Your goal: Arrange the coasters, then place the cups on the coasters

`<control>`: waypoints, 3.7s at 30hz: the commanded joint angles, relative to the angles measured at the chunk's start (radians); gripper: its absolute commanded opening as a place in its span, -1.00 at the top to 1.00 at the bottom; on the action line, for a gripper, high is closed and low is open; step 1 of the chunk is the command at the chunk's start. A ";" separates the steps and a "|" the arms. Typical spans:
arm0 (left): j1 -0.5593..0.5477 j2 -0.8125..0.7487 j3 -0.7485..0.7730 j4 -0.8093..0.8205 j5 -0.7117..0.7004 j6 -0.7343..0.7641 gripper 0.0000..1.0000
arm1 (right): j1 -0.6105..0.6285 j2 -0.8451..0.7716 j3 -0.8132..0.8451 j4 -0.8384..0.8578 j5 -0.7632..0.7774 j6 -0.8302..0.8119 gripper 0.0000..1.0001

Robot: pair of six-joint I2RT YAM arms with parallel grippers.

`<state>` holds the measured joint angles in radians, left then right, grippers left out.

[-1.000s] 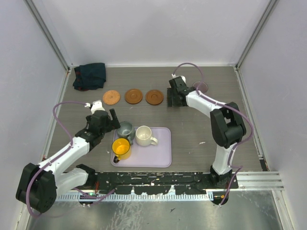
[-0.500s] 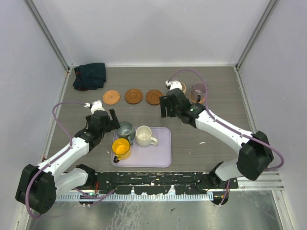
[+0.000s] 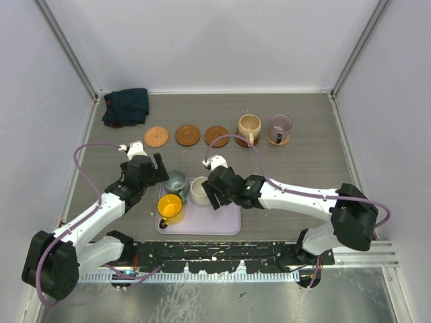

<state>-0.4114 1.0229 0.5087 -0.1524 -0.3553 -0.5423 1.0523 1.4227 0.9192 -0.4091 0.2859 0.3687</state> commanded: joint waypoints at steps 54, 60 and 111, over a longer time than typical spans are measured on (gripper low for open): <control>-0.004 -0.024 0.024 0.004 -0.012 -0.008 -0.96 | 0.012 0.014 0.156 -0.003 0.235 0.001 0.98; -0.005 -0.031 0.024 0.004 -0.006 -0.009 -0.96 | 0.009 0.051 0.248 0.016 0.395 -0.014 0.99; -0.006 0.005 0.033 -0.001 0.042 0.034 -0.96 | -0.373 0.690 0.799 0.115 0.199 0.056 0.99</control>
<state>-0.4122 1.0302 0.5087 -0.1661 -0.3317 -0.5289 0.6731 2.1372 1.6611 -0.3893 0.4644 0.4072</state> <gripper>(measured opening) 0.978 0.276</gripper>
